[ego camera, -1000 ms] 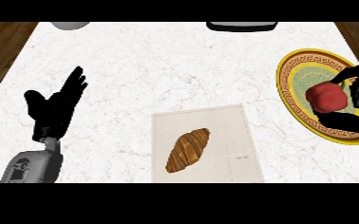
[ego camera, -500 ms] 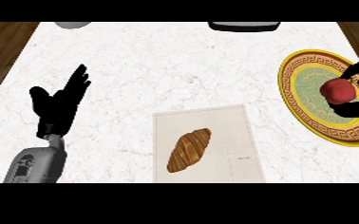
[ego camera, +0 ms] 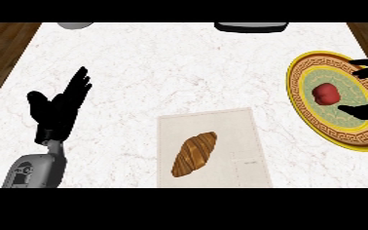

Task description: Pick the bell pepper from the placemat and place it in the plate

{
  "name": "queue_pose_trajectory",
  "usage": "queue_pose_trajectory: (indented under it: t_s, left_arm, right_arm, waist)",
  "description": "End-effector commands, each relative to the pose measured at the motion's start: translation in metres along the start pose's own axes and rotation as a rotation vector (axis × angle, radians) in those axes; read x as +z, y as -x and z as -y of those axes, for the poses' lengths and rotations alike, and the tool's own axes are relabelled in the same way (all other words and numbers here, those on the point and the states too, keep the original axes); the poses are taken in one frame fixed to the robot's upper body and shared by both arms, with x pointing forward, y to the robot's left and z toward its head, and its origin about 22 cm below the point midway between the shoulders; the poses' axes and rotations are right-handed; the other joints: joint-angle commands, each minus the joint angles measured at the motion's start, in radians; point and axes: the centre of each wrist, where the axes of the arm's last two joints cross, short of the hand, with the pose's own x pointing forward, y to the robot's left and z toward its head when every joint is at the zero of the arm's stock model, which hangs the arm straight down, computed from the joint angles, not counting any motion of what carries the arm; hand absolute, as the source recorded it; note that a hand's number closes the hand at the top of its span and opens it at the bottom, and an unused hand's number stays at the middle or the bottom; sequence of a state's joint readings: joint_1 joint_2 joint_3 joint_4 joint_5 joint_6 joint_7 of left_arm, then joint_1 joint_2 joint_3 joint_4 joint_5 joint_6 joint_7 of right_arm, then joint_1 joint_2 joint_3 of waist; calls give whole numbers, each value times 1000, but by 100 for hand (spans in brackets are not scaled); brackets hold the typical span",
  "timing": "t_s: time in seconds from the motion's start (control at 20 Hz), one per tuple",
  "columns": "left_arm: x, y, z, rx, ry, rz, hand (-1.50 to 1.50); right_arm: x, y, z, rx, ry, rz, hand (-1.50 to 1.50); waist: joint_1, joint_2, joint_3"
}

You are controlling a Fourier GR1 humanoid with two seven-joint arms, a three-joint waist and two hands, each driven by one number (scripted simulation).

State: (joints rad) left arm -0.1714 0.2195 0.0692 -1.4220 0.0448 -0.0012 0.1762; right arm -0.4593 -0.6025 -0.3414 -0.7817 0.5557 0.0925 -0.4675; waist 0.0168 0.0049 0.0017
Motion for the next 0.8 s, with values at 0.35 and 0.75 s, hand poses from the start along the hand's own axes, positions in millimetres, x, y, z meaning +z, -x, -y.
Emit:
queue_pose_trajectory:
  t_s: [0.35, 0.75]
  left_arm:
    - [-6, 3, -12, -1, -32, -17, 0]
    - [2, 4, -6, 6, -14, -16, 0]
  right_arm:
    - [-9, -11, 16, -407, 139, 331, -150]
    - [-2, -3, 61, -694, -58, 154, -150]
  waist:
    - [-23, -6, -2]
    - [-20, -8, -2]
